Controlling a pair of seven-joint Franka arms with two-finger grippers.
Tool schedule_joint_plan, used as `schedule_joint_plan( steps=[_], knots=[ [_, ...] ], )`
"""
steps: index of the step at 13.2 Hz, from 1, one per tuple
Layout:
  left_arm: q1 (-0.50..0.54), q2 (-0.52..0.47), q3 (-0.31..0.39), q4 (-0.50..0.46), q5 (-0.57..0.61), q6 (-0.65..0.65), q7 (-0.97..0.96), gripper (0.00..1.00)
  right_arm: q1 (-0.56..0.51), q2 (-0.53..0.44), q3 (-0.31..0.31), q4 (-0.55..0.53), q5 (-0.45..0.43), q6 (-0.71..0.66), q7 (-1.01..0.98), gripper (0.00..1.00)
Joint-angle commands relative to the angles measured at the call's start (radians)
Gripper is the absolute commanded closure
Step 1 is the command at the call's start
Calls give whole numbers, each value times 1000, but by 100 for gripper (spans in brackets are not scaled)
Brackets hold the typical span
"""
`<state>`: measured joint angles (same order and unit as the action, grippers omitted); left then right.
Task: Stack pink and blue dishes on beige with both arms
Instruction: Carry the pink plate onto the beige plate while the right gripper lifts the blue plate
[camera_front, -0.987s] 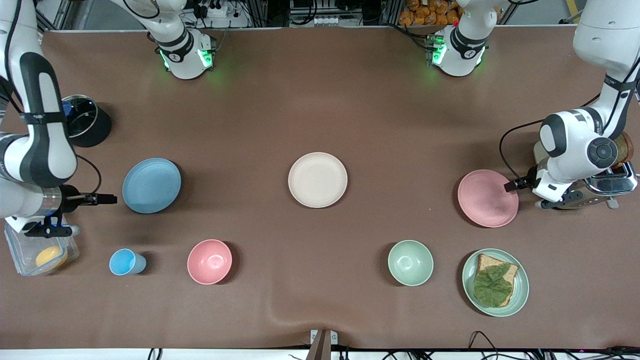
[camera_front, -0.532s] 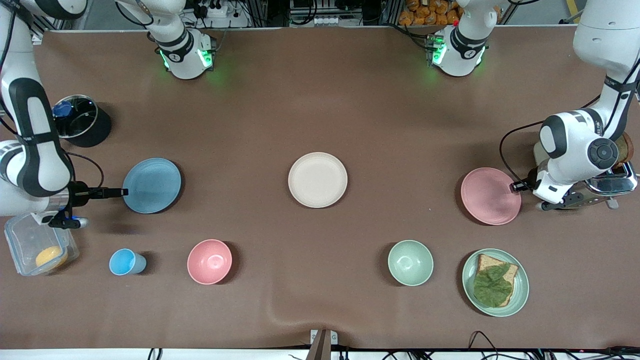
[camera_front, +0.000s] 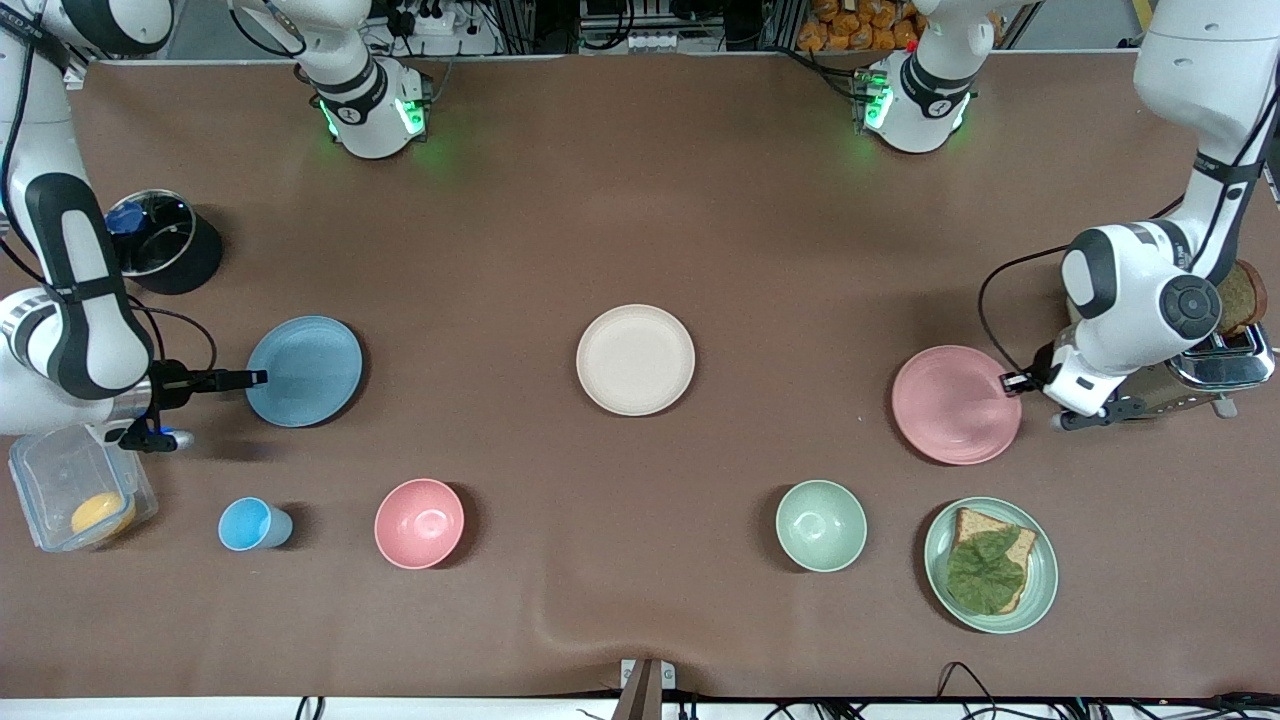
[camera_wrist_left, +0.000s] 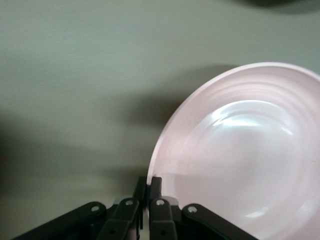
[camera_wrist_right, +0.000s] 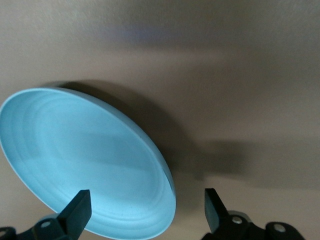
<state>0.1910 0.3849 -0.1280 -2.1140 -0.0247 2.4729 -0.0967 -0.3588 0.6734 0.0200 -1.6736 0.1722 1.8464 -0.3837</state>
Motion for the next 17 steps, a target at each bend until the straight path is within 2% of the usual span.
schedule_joint_plan(
  steps=[1, 3, 4, 5, 6, 9, 13, 17],
  knots=[
    [-4, -26, -123, 150, -69, -235, -18, 100, -31, 12, 17, -20, 18, 2, -20, 0],
    [-10, -20, -208, 253, -84, -380, -58, 100, -31, 20, 17, -20, 30, 4, -20, 1],
    [-13, -18, -251, 265, -84, -393, -92, 100, -32, 20, 17, -20, 47, 2, -20, 47],
    [-25, -15, -292, 269, -84, -393, -124, 100, -32, 20, 17, -20, 55, 1, -20, 87],
    [-47, 5, -318, 278, -83, -393, -141, 100, -34, 20, 17, -20, 55, -1, -21, 100],
    [-197, 61, -326, 318, -77, -381, -162, 100, -35, 20, 17, -20, 55, 1, -93, 100],
    [-342, 140, -323, 318, -60, -221, -283, 100, -34, 20, 17, -20, 55, -1, -98, 100],
    [-421, 209, -320, 318, 15, -134, -362, 100, -31, 12, 20, -14, 55, -18, -95, 100]
  ],
)
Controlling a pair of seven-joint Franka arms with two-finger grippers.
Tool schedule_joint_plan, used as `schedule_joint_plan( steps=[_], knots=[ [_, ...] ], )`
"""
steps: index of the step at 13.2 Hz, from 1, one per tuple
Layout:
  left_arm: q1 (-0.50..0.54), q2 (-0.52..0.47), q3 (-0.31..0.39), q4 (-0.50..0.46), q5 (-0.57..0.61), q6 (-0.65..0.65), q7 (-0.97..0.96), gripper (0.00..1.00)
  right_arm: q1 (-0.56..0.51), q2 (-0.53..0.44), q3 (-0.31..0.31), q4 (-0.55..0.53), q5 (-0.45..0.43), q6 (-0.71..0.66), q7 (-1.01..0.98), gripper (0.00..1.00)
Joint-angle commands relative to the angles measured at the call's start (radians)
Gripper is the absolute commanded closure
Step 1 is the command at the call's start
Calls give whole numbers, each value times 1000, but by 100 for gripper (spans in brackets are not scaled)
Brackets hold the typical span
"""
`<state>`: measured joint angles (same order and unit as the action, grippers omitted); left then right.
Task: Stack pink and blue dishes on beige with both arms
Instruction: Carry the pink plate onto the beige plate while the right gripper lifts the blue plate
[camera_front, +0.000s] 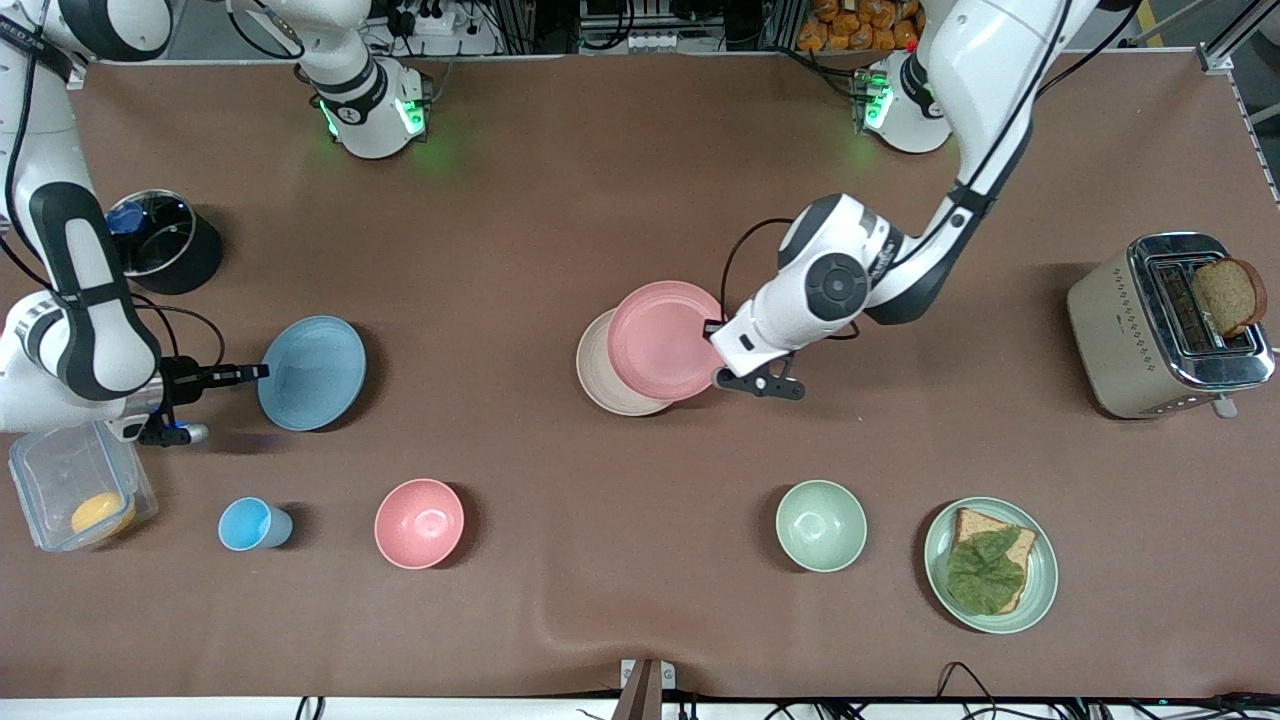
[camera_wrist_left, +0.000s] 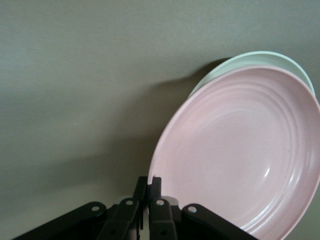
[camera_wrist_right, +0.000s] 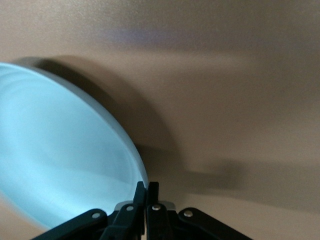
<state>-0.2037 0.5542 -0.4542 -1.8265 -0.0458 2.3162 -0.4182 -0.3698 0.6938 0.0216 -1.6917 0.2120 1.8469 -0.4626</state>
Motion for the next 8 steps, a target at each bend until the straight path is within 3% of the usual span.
schedule_joint_plan(
  steps=[1, 5, 8],
  knots=[
    [-42, 49, 6, 30, 40, 41, -45, 100, -18, -16, 20, 15, 21, -46, -13, 100],
    [-63, 107, 6, 45, 49, 117, -43, 100, 17, -25, 21, 176, 69, -263, 62, 100],
    [-63, 119, 8, 53, 66, 117, -43, 100, 71, -51, 23, 225, 95, -354, 189, 100]
  ],
)
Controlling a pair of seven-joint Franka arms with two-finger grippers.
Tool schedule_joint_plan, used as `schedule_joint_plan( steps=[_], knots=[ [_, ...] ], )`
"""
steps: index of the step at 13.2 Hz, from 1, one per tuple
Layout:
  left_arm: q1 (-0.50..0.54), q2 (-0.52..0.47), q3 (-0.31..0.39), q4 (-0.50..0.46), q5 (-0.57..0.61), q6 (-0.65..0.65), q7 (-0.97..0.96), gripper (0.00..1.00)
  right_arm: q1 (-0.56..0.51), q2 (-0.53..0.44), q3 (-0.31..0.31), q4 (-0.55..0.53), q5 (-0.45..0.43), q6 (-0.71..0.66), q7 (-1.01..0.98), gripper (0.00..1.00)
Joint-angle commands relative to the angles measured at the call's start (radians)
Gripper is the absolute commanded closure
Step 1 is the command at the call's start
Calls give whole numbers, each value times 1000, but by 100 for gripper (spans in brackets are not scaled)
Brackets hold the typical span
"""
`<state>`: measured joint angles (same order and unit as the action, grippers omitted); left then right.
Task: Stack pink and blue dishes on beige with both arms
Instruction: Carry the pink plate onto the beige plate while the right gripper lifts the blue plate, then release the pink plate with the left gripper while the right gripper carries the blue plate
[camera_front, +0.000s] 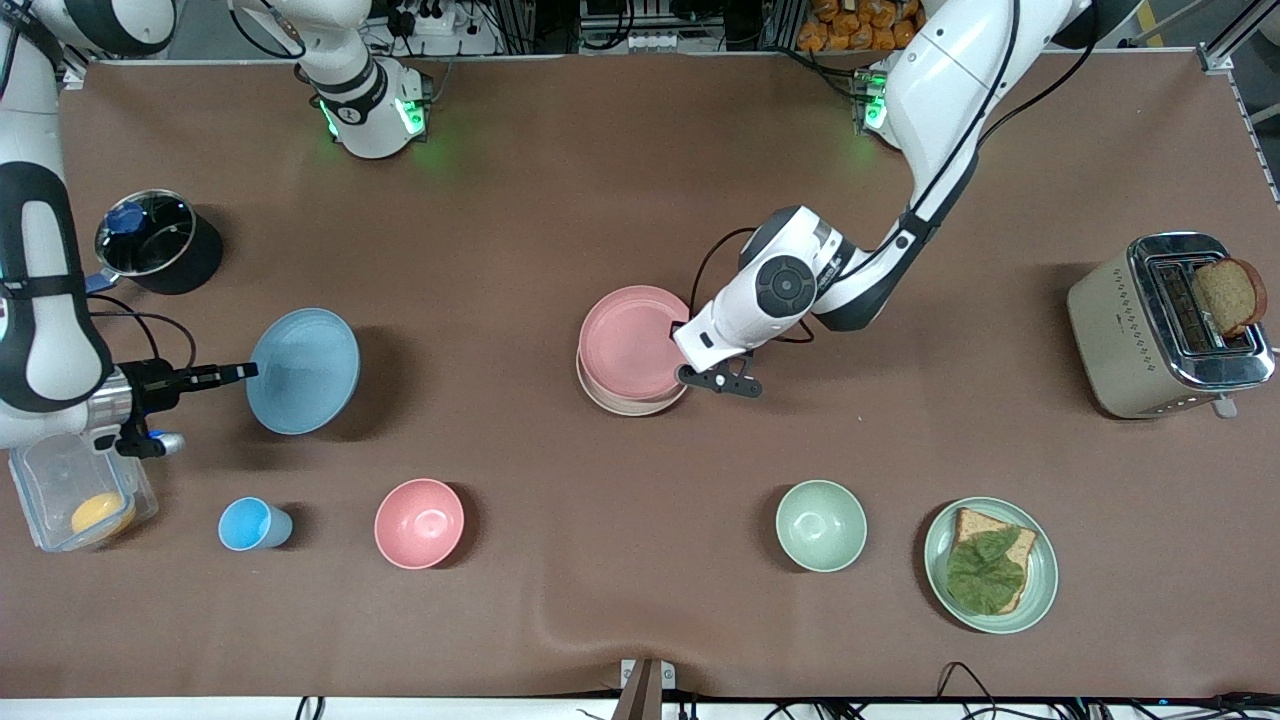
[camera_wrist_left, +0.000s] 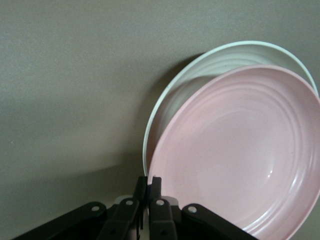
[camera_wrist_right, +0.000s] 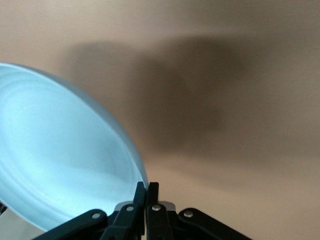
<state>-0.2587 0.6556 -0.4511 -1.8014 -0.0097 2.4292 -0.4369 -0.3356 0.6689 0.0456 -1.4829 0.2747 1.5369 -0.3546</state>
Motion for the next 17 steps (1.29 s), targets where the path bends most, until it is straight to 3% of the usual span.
schedule_joint_plan(
  steps=[1, 6, 10, 11, 12, 14, 17],
  knots=[
    [-8, 27, 5, 39, 30, 4, -25, 100, 62, -49, -3, 13, 53, -61, 142, 100],
    [-8, 61, 5, 83, 31, 4, -23, 100, 223, -127, -3, 7, 115, -83, 483, 100],
    [-8, 71, 6, 94, 30, 4, -23, 97, 286, -144, -3, 1, 136, -80, 614, 100],
    [-8, 73, 6, 96, 28, 4, -26, 33, 306, -146, -3, -10, 144, -69, 646, 100],
    [-8, 68, 6, 94, 31, 4, -25, 0, 323, -149, -3, -26, 150, -52, 666, 100],
    [15, 27, 14, 89, 36, -15, -23, 0, 334, -181, -3, -94, 152, 6, 668, 100],
    [83, -147, 12, 99, 39, -224, -22, 0, 389, -210, -3, -149, 159, 66, 715, 100]
  ],
)
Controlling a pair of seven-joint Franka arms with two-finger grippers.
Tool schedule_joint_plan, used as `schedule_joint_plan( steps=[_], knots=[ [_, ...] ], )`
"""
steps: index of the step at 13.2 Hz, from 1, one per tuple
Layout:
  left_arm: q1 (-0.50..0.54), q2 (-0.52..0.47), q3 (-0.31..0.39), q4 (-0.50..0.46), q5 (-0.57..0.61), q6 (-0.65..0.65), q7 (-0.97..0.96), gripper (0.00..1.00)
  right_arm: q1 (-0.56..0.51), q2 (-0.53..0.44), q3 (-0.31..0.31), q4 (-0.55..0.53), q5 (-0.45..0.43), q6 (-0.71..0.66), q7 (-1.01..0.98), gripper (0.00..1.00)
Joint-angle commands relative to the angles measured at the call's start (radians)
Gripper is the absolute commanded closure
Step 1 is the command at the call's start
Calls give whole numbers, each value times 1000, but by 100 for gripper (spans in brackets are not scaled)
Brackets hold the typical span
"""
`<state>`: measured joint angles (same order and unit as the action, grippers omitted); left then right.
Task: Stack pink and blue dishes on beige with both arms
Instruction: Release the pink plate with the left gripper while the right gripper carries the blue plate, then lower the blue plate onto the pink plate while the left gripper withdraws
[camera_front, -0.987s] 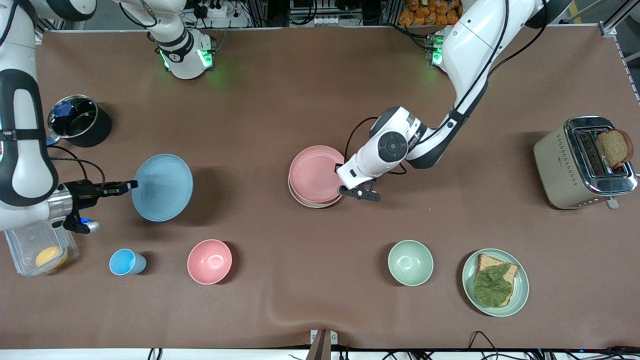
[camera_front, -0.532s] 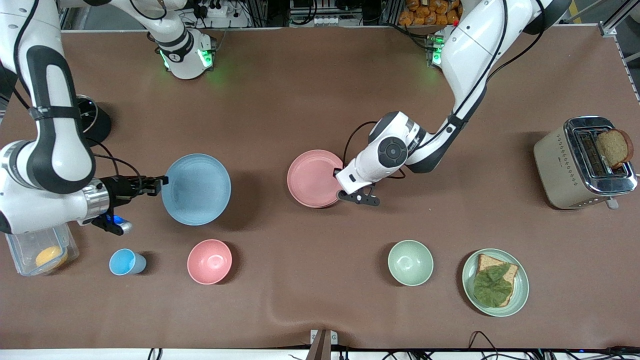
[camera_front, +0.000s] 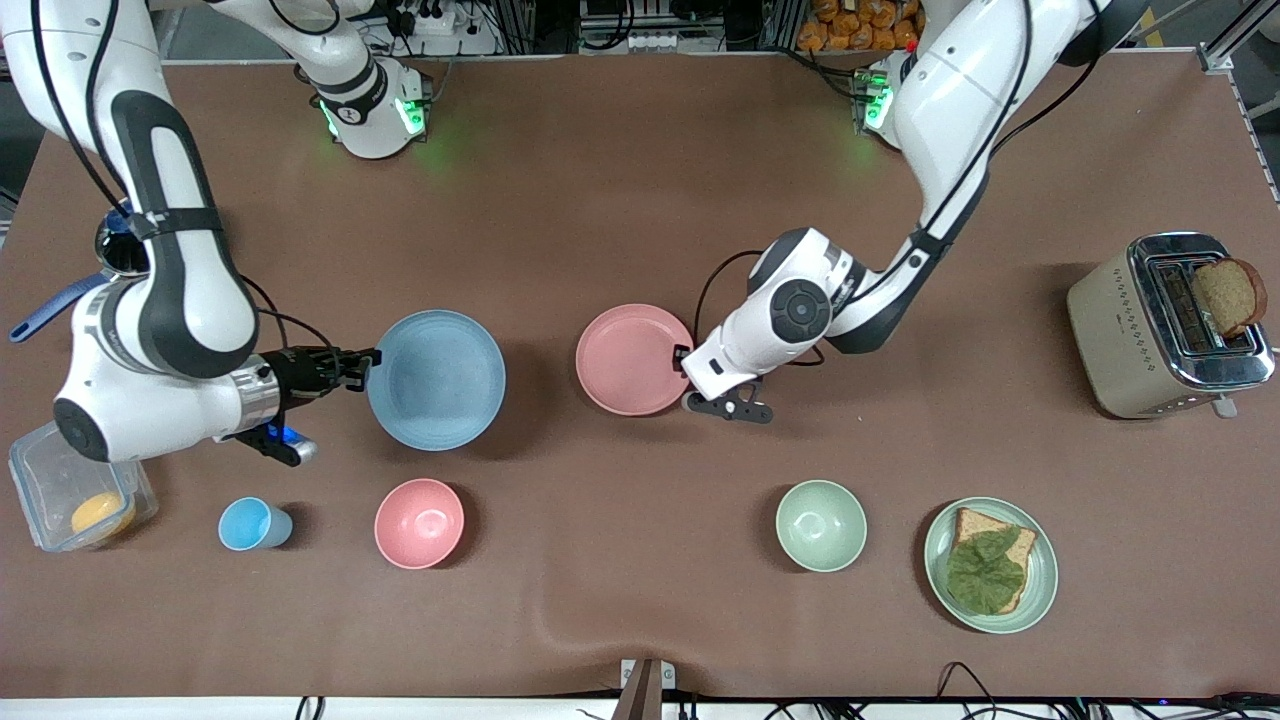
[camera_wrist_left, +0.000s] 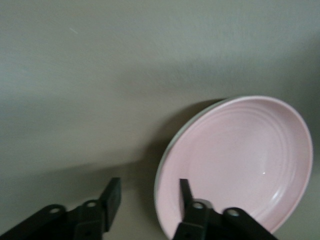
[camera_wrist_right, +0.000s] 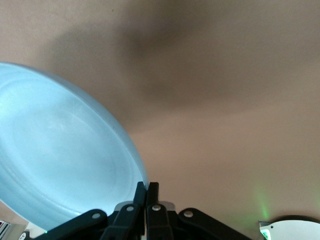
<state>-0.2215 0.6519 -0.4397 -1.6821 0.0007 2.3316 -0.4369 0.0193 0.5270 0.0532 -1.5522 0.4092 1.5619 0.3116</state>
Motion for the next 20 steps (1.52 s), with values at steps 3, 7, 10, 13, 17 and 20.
schedule_joint_plan(
  steps=[3, 7, 10, 13, 17, 20],
  knots=[
    [177, -317, -1, -18, 30, -323, -13, 0, 128, -100, -10, -194, 71, 189, 127, 100],
    [324, -510, 1, 8, 30, -498, 64, 0, 249, -125, -10, -233, 117, 285, 279, 100],
    [390, -563, 4, 42, 30, -598, 139, 0, 353, -114, -12, -278, 117, 432, 386, 100],
    [425, -557, -8, 152, 35, -693, 144, 0, 428, -114, -12, -292, 117, 481, 484, 100],
    [406, -580, 38, 151, 51, -709, 202, 0, 470, -111, -10, -293, 119, 520, 488, 100],
    [250, -594, 234, 145, 51, -709, 277, 0, 501, -113, -7, -359, 119, 620, 486, 100]
  ],
)
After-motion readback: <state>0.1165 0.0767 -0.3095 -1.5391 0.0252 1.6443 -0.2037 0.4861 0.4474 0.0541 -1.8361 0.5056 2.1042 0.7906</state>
